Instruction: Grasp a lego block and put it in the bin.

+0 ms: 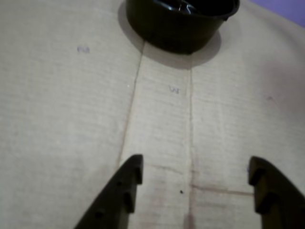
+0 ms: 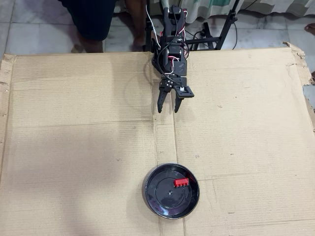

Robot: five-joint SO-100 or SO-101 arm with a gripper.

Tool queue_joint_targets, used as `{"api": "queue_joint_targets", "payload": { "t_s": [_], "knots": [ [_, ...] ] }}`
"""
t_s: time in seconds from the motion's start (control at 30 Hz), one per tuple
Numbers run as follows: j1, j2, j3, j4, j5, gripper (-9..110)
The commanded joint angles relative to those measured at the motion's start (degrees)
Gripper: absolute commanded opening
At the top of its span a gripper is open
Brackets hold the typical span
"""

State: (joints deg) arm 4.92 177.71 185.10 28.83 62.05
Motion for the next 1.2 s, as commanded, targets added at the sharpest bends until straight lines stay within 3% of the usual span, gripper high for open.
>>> {"api": "queue_joint_targets", "payload": {
  "t_s": [0.0,0.7,1.17],
  "knots": [
    [0.0,2.8,0.9,2.4,-2.7,25],
    [-0.3,17.7,0.7,23.4,-43.3,25],
    [-0.2,18.5,0.6,26.5,-55.4,25]
  ]
}}
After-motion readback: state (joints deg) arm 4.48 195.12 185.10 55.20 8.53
